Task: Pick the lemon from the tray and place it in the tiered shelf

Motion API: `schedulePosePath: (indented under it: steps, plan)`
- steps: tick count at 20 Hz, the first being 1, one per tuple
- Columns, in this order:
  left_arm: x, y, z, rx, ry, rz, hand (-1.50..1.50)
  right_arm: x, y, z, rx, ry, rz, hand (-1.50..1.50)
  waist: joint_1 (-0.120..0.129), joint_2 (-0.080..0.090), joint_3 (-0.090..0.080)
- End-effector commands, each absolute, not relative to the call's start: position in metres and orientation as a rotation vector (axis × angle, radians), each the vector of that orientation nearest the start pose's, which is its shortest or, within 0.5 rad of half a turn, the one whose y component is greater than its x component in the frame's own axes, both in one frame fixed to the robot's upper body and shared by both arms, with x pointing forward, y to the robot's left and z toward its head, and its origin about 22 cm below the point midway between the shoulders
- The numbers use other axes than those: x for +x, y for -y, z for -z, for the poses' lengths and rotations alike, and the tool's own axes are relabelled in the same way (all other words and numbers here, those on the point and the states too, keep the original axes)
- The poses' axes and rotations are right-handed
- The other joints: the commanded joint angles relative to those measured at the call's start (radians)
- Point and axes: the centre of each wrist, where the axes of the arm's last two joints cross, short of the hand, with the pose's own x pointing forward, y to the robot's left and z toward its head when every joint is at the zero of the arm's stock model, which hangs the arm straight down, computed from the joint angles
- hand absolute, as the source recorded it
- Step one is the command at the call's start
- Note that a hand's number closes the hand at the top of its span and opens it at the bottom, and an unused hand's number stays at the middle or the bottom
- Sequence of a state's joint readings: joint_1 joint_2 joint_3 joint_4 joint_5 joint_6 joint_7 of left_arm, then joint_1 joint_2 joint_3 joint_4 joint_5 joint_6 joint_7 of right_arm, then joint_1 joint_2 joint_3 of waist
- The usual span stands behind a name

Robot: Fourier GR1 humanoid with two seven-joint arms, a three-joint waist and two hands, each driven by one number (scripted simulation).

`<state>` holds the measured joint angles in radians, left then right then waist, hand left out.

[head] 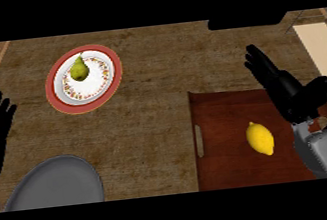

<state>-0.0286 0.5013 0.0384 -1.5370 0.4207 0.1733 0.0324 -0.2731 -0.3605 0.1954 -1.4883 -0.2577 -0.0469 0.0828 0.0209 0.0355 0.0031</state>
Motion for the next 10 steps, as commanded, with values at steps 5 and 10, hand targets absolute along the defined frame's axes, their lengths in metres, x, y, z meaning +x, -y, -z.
schedulePosePath:
  steps: [5,10]
  plan:
    - [0.231,-0.351,-0.009,0.312,1.397,0.020,0.00,0.297,0.186,-0.062,-0.090,1.836,-0.341,1.50,-0.021,-0.035,-0.004]
    - [0.224,-0.366,-0.009,0.303,1.319,0.002,0.00,0.284,0.253,-0.019,-0.869,1.738,-0.222,1.50,-0.073,-0.042,-0.009]
